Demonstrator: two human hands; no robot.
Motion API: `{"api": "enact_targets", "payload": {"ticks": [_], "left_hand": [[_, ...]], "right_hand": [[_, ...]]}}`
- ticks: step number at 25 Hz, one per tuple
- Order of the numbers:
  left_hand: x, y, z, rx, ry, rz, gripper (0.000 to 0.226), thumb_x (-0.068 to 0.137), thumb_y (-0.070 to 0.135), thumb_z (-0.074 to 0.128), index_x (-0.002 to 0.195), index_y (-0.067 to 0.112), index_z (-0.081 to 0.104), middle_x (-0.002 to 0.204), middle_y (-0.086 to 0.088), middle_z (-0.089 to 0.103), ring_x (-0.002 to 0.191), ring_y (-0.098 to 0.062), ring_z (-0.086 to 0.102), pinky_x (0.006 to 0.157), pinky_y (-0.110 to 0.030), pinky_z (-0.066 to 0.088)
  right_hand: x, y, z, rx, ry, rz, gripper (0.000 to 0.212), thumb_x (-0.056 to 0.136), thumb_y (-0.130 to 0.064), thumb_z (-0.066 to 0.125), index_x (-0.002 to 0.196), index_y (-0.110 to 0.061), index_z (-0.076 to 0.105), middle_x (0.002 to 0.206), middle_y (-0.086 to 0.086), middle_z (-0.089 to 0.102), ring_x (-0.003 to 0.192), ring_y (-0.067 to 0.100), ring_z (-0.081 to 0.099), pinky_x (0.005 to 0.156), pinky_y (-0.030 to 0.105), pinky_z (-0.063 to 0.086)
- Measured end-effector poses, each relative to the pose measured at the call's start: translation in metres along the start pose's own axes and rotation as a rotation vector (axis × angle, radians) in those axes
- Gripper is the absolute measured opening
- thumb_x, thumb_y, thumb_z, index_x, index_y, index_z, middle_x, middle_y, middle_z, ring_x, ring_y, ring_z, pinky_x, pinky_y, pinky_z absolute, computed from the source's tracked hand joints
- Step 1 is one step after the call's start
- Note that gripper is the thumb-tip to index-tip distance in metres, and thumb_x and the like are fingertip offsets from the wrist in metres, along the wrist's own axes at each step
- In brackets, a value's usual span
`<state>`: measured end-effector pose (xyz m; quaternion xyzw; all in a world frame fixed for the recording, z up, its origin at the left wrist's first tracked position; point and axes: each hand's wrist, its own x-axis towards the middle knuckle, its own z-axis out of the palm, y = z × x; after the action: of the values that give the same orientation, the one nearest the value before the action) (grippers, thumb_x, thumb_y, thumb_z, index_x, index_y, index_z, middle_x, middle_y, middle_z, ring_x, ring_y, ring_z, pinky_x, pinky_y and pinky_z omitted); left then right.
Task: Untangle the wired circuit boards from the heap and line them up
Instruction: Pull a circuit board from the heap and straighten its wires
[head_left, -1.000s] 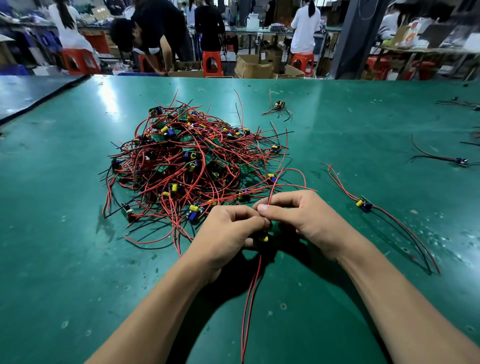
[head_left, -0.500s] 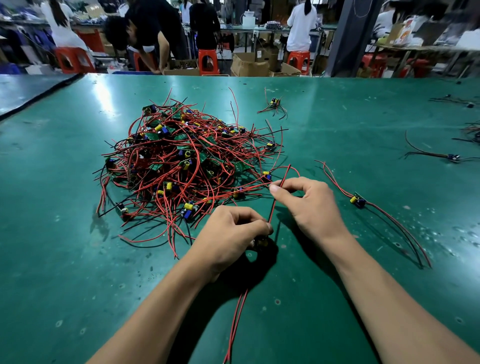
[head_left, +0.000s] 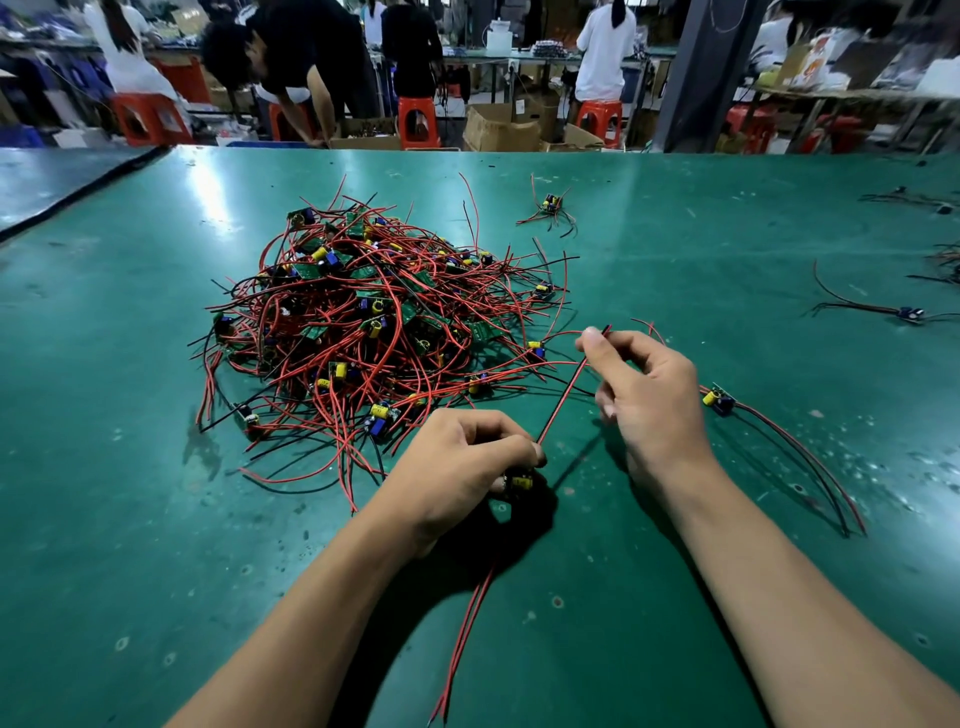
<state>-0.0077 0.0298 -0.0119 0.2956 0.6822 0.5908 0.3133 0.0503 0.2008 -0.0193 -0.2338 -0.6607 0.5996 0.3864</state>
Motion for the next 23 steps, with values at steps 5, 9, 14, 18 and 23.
{"api": "enact_targets", "payload": {"ticks": [5, 9, 14, 18, 23], "left_hand": [[0.0, 0.0, -0.001, -0.006, -0.009, -0.008, 0.01, 0.068, 0.02, 0.067, 0.061, 0.019, 0.073, 0.067, 0.005, 0.071, 0.061, -0.004, 0.059, 0.063, -0.02, 0.043], [0.001, 0.0, -0.002, -0.014, -0.035, -0.008, 0.011, 0.067, 0.019, 0.067, 0.064, 0.009, 0.072, 0.067, 0.003, 0.071, 0.062, -0.009, 0.059, 0.068, -0.029, 0.044], [0.001, 0.002, -0.005, -0.022, -0.075, -0.041, 0.008, 0.067, 0.018, 0.068, 0.062, 0.013, 0.072, 0.06, 0.002, 0.066, 0.055, -0.007, 0.055, 0.058, -0.02, 0.043], [0.002, -0.001, -0.006, -0.016, -0.078, -0.039, 0.011, 0.075, 0.012, 0.072, 0.065, 0.013, 0.072, 0.056, 0.006, 0.063, 0.049, -0.002, 0.052, 0.052, -0.014, 0.04], [0.004, -0.004, -0.005, -0.183, 0.041, -0.088, 0.022, 0.093, 0.02, 0.064, 0.087, 0.0, 0.073, 0.08, -0.02, 0.071, 0.07, -0.028, 0.071, 0.062, -0.026, 0.057]], "right_hand": [[0.004, 0.001, -0.002, 0.092, -0.032, -0.002, 0.016, 0.09, -0.023, 0.074, 0.075, -0.017, 0.07, 0.058, -0.011, 0.054, 0.04, 0.001, 0.035, 0.045, 0.017, 0.028], [0.004, 0.002, -0.005, -0.052, 0.059, -0.127, 0.01, 0.079, -0.025, 0.082, 0.074, -0.028, 0.074, 0.071, -0.014, 0.07, 0.059, -0.002, 0.055, 0.066, 0.02, 0.041], [0.007, 0.002, -0.005, 0.011, 0.058, -0.073, 0.013, 0.071, -0.047, 0.078, 0.069, -0.039, 0.069, 0.062, -0.013, 0.059, 0.056, 0.007, 0.046, 0.067, 0.026, 0.035], [0.006, 0.002, -0.006, -0.008, 0.05, -0.069, 0.015, 0.075, -0.044, 0.079, 0.071, -0.035, 0.068, 0.063, -0.014, 0.057, 0.054, 0.008, 0.044, 0.063, 0.025, 0.035], [0.002, -0.007, -0.002, 0.159, 0.045, 0.041, 0.022, 0.089, -0.049, 0.07, 0.086, -0.027, 0.069, 0.068, -0.014, 0.056, 0.042, 0.008, 0.036, 0.039, 0.019, 0.029]]}}
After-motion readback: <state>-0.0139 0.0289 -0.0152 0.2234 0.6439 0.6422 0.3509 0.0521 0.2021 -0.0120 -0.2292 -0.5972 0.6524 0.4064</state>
